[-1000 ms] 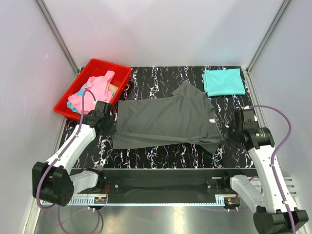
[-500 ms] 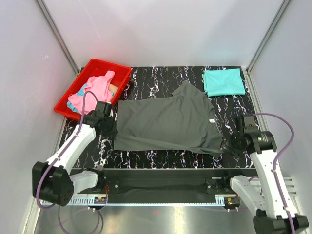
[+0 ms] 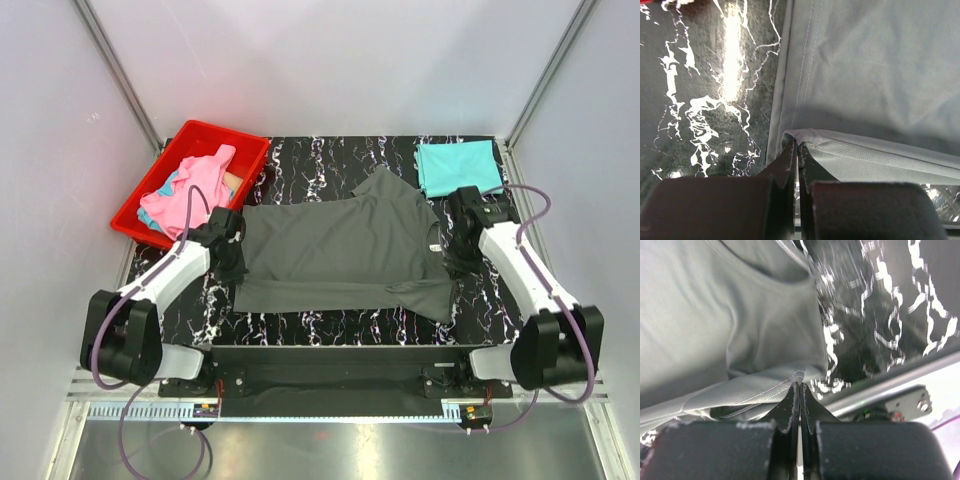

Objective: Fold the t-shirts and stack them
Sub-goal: Fold the tshirt

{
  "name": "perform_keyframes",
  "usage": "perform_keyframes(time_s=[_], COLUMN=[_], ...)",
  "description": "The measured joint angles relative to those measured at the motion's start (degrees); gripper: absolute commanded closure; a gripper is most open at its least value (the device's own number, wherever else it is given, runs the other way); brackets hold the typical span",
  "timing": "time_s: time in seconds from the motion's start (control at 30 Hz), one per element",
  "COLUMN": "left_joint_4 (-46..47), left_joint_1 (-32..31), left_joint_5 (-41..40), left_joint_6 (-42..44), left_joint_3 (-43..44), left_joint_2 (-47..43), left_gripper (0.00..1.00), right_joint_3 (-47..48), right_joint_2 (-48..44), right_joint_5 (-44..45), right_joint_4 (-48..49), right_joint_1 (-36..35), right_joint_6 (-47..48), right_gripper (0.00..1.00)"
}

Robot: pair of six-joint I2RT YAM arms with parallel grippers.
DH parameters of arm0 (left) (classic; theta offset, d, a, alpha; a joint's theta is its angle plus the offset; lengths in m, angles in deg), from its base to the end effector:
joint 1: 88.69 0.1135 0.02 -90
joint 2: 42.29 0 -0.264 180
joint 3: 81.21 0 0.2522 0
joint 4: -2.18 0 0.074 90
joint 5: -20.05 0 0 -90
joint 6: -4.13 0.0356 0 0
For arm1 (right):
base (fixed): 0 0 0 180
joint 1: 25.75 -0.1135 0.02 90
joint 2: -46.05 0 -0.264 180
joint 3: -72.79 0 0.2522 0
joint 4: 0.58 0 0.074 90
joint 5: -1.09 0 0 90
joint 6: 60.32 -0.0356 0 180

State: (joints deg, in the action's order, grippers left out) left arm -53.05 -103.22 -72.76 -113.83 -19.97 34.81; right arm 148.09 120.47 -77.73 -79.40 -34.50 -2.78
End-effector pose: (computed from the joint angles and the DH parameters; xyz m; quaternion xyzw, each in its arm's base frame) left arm 0.2320 -0.0583 0.1983 -0.1193 0.9789 -0.0370 0.1618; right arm 0.2225 0.0273 0.2652 0.2133 0.9665 -0.0539 0.1320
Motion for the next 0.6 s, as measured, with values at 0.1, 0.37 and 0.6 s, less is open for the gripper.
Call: perform_keyframes(time_s=[0.1, 0.37, 0.6], left_joint_4=[0.7, 1.4, 1.6], left_joint_1=[0.1, 0.2, 0.3], left_joint_5=[-1.1, -2.6, -3.5], left_joint_6=[-0.5, -1.2, -1.7], left_joint_3=[0.0, 0.0, 0.6], left_joint_2=[0.7, 2.6, 4.9], left_gripper=[1.00, 1.00, 1.00], right_joint_3=[2.4, 6.5, 9.9], right_joint_2=[3.7, 8.8, 15.9], right_joint_5=[0.9, -0.1, 0.3], right_joint_4=[1.5, 8.1, 11.7], right_joint_1=[-0.2, -1.9, -4.1], right_joint_6=[3.0, 9.0, 11.7], right_gripper=[1.00, 1.00, 1.00])
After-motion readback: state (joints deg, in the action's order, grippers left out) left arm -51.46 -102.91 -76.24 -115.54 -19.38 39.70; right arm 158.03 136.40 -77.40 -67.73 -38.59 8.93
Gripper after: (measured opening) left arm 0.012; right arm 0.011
